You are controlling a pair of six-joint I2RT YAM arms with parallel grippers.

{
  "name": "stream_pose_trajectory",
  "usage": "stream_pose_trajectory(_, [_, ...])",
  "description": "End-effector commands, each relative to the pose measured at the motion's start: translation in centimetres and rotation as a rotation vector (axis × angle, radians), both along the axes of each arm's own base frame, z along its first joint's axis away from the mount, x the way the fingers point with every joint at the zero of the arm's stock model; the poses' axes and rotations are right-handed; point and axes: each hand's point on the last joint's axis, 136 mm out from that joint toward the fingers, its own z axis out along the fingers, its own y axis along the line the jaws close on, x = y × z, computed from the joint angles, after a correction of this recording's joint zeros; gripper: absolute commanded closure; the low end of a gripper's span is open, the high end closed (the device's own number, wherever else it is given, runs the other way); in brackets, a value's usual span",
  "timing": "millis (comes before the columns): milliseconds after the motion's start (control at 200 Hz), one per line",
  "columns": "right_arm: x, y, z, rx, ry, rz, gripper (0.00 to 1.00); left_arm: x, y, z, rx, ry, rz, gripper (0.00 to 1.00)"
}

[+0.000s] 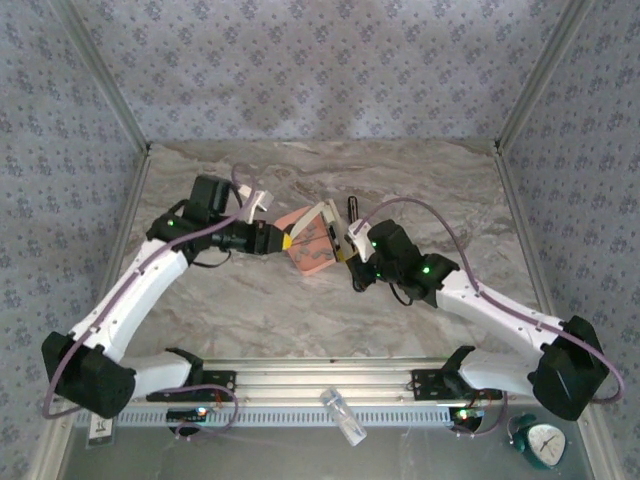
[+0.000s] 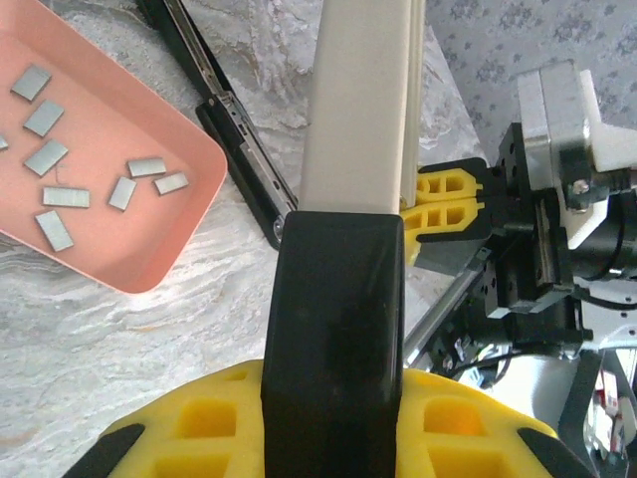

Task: Load the staples into the stapler

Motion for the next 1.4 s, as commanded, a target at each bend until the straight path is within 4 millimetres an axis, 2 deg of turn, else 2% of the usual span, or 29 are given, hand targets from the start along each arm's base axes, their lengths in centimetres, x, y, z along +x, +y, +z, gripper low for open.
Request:
stream_pose_trajectory(0, [-2.9,-4.0,-4.0,-0.265,0.088,0.02,1.0,4.5,4.6,3.6,0.108,-0.185,0.091,0.96])
stream_pose_trajectory(160, [-2.5,-4.9,-3.3,-0.362,0.008,0.038,1.0,4.3,6.4,4.4,0.121,-0.175,0.033,1.0])
stream_pose_trajectory(245, [-2.7,-6.5,-3.3,-0.481,-0.005,0.07,1.0,3.8,7.3,4.4,0.122,-0.169,0.016,1.0])
stream_pose_trajectory(320, [-1.9,-7.9,-2.5,-0.597,-0.067,0.102,1.0,3.2,7.8,4.2,0.146,-0.184,-0.003,1.0])
stream_pose_trajectory(495, [-0.6,-10.9,-1.2,-0.855,-0.199,0.204,1.0,2.0,8.6,3.9,0.216,-0.226,-0.047,1.0])
stream_pose_trajectory(635, [0.7,-12.0,-0.2,-1.003,-0.341,0.302,1.0,0.8,8.4,3.5,0.219,-0.236,-0.084,1.0])
stream_pose_trajectory(790, [2.5,-12.5,0.6,-1.081,-0.484,0.371,1.0,-0.7,8.5,2.8,0.236,-0.238,-0.121,1.0])
stream_pose_trajectory(989, [3.5,-11.7,-0.4,-1.082,-0.54,0.431,1.0,-1.8,7.9,1.7,0.293,-0.241,-0.18,1.0])
stream_pose_trajectory(1234, [4.1,-10.6,-3.9,-1.077,-0.528,0.497,1.0,-2.5,6.9,1.4,0.345,-0.224,-0.229,1.0])
stream_pose_trajectory(1394, [4.2,-10.3,-5.5,-1.055,-0.513,0.509,0.88,-2.5,5.9,2.3,0.317,-0.221,-0.214,1.0])
